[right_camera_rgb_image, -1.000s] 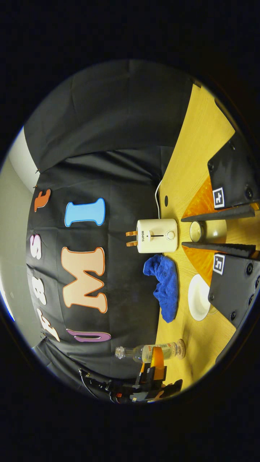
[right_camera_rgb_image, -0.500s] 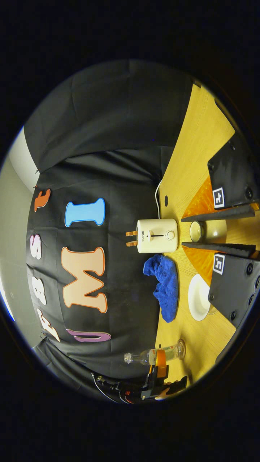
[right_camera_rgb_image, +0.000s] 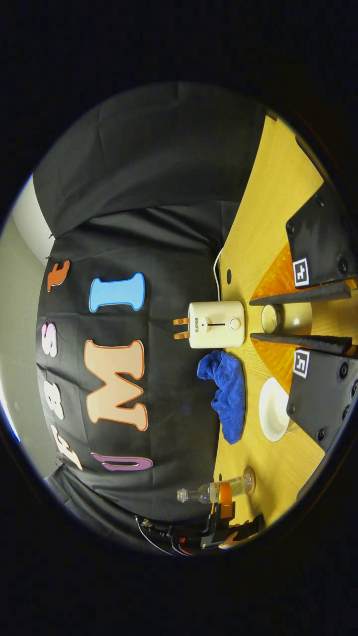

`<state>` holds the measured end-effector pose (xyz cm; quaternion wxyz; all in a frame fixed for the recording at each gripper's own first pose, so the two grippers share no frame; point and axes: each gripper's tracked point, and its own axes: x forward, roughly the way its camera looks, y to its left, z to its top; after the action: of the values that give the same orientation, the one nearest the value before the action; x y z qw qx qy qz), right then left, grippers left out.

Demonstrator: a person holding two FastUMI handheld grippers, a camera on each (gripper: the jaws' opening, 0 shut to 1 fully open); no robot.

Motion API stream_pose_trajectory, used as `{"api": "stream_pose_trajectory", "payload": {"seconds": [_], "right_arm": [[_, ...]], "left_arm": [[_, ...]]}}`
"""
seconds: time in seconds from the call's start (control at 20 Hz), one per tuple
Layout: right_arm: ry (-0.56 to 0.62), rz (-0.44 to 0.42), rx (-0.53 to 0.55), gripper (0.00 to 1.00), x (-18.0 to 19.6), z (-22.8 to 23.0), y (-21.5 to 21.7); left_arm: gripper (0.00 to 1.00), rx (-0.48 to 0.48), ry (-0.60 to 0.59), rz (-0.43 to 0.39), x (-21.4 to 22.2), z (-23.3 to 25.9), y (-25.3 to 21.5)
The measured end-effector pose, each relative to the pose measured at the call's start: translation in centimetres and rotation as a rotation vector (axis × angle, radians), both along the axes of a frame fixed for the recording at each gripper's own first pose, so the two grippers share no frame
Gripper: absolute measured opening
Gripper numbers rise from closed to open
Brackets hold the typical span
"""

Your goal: Open the teacup lid with one hand, grasp the water bottle and pour water into the teacup with the other hand; after pouring, place the water bottle on the coaster and then close the teacup lid.

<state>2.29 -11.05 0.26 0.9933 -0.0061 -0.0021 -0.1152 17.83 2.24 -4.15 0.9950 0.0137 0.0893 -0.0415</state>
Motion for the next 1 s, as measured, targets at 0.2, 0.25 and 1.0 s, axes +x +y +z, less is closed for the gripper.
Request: {"api": "stream_pose_trajectory", "payload": {"seconds": [0.2, 0.25, 1.0], "right_arm": [[0.000, 0.000, 0.000, 0.31, 0.1, 0.0, 0.0], [0.000, 0.000, 0.000, 0.31, 0.0, 0.0, 0.0], [0.009, 0.194, 0.007, 0.31, 0.9, -0.2, 3.5]], "left_arm": [[0.77, -0.003, 0.014, 0.001, -0.3, -0.5, 0.2], [0.81, -0.001, 0.002, 0.001, -0.5, -0.2, 0.2], [0.97, 0.011, -0.173, 0.131, -4.2, 2.8, 1.4]]}}
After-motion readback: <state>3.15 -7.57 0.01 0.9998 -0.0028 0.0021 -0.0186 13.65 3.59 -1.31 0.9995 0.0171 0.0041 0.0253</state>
